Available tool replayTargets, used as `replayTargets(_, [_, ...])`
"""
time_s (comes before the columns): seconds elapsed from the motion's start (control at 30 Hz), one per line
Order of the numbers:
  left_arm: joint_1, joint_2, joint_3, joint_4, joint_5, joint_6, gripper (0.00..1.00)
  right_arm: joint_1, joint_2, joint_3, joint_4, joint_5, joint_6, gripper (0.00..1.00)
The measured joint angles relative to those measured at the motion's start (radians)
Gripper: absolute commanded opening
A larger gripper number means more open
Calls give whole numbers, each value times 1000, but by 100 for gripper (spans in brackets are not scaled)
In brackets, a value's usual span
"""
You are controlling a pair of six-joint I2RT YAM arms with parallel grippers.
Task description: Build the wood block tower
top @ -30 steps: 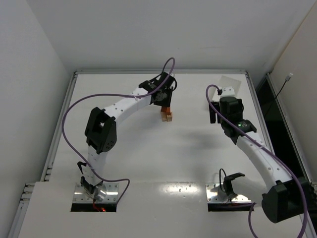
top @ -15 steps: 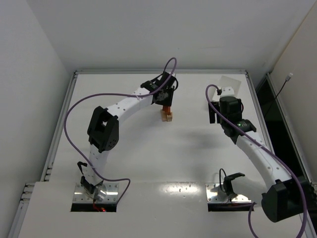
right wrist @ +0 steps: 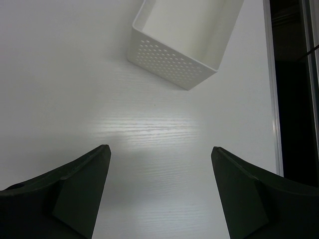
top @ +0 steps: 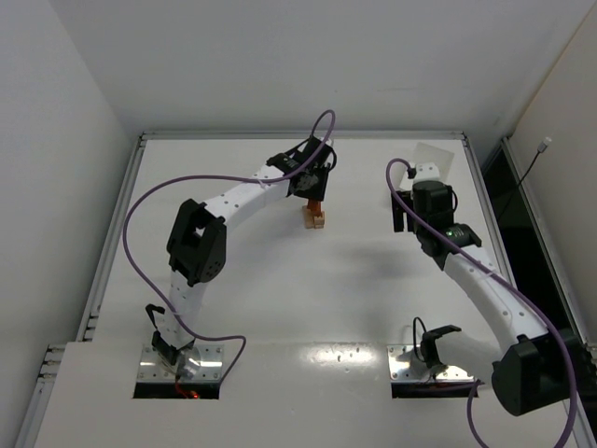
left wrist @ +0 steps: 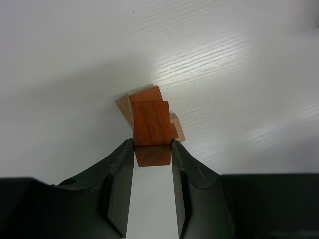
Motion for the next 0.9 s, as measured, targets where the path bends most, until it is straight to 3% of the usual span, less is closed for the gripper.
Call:
replayTargets(0.3, [2,2,0,15,25,11,1,-7,27,2,13,-9,2,78])
replayTargets(0.53, [8,13,10,18,38,17,18,-7,42,23,14,-9,3,82])
replayTargets(0.9, [16,35,11,24,50,19,19,-7,68,38,21,-10,3,81])
